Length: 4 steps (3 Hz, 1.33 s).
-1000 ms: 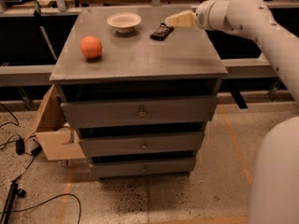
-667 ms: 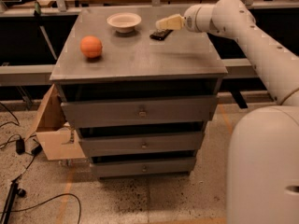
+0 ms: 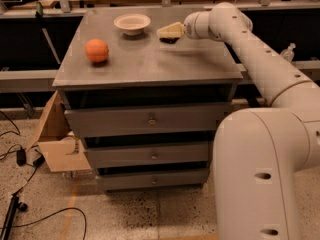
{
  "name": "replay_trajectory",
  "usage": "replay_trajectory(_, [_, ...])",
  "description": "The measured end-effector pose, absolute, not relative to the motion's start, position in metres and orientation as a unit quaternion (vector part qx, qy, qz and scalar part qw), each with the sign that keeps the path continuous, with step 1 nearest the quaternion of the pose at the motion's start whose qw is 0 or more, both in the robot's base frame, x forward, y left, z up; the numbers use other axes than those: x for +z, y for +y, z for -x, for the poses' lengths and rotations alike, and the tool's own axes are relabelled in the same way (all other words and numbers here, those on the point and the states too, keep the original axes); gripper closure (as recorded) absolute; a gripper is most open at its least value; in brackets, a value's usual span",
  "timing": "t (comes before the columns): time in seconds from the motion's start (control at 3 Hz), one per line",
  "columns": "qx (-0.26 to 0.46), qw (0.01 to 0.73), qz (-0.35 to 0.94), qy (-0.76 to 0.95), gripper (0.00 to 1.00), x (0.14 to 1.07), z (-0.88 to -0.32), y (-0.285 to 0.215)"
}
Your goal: Pick rxbar chocolate
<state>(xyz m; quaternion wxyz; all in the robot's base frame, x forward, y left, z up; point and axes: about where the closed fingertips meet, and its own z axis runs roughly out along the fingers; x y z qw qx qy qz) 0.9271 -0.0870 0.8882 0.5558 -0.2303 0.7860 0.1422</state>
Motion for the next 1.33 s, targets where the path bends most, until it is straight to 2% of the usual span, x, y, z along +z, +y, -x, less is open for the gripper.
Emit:
replay_trajectory(0.67, [0.128,0.536,0.223,0.804,0.0,0.859,-0.945,-0.083])
replay_trajectory(1.0, [0.13,0.533,0.236,0.802,0.18,0.855,-0.951,-0.072])
replay_trajectory(1.33, [0.139,0.526,0.251,0.8,0.41,0.849,-0.954,-0.058])
